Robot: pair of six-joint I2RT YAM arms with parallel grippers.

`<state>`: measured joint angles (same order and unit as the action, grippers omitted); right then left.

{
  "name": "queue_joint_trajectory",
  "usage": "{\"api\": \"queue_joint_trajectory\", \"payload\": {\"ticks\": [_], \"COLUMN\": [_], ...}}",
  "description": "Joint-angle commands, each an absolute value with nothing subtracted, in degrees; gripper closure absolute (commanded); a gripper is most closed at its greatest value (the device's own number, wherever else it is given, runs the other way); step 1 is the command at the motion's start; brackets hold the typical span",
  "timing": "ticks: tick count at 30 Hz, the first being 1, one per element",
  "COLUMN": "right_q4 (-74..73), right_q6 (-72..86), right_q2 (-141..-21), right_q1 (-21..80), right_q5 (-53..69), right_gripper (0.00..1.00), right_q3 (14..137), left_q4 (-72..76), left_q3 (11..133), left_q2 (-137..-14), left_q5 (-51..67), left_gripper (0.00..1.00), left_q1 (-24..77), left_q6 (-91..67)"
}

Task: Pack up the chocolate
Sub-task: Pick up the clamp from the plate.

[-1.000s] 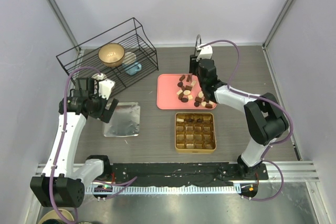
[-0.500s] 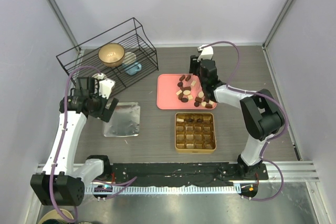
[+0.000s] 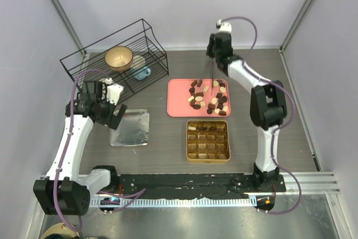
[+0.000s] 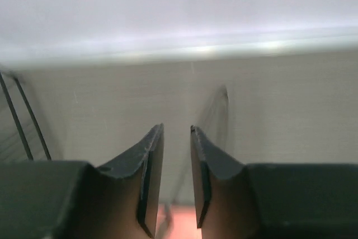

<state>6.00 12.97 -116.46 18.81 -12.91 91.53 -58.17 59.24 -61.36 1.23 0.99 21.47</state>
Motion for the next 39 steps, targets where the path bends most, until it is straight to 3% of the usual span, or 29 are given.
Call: {"api": "queue_joint_trajectory", "payload": {"ticks": [1,5,23,25,28,31,36,39], "right_q4": [-25.7,-32.2,-32.7,-32.7,-31.7,-28.1,-19.2,-10.0], "right_q6": [18.4,18.3,16.7,16.5,16.3,16.4,17.2,15.8], "right_q2": [-129.8,-136.0,-134.8,-134.9,-134.1,-130.5,-120.7,-110.4], "right_q1": [14.9,14.3,14.2,14.5,14.9,15.3,16.4,19.2], "right_q5": [-6.4,-5.3,-1.2,-1.5,-1.9,-2.1,-0.7,-0.8], "right_gripper": [0.74,0.75,0.67,0.70,0.88,0.99,0.99,0.99], "right_q3": [117.6,126.6,117.1,116.9,116.3,113.0,104.8,93.2], "left_q4": [-56.3,-56.2,-56.2,-56.2,-56.3,-57.0,-60.0,-62.0], "left_q3": [60.9,60.0,58.7,58.7,58.8,59.6,63.1,66.3], "left_q2": [-61.1,-60.4,-59.2,-59.0,-58.8,-58.4,-57.3,-56.0], "left_q5": [2.2,1.2,0.7,0.7,0.7,0.8,2.2,5.0], "left_gripper": [0.00,0.00,0.00,0.00,0.00,0.00,0.00,0.00], "left_q1": [0.8,0.8,0.8,0.8,0.8,0.8,0.8,0.8], "left_q6": [21.3,21.6,22.5,22.6,22.6,22.5,21.6,20.7]}}
